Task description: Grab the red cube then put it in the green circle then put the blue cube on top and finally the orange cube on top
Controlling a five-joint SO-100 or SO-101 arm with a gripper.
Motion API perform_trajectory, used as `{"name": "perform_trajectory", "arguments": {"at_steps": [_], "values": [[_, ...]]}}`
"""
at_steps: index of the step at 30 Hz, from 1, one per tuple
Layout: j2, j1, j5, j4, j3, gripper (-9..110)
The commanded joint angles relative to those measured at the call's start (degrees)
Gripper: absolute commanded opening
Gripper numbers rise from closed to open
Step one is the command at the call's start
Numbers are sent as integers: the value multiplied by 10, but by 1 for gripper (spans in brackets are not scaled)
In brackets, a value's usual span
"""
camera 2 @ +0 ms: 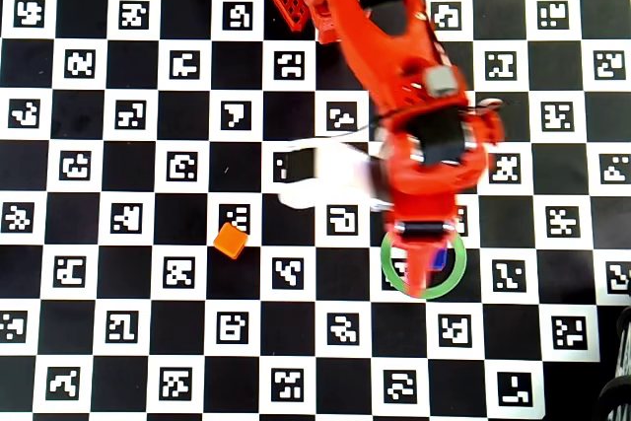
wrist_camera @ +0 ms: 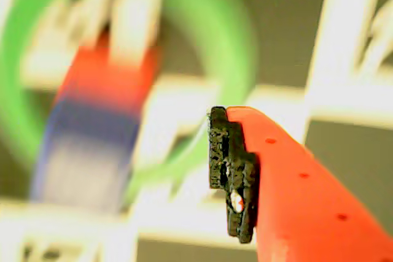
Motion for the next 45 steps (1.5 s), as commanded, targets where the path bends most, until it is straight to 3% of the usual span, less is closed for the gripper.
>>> {"name": "perform_trajectory", "arguments": {"at_steps": [1, 11, 29, 45], "values": [[82, 88, -72, 11, 45, 47], [55, 239, -214, -72, 112, 47], [-156, 248, -198, -170, 16, 48], [-229, 252, -185, -221, 12, 48]]}}
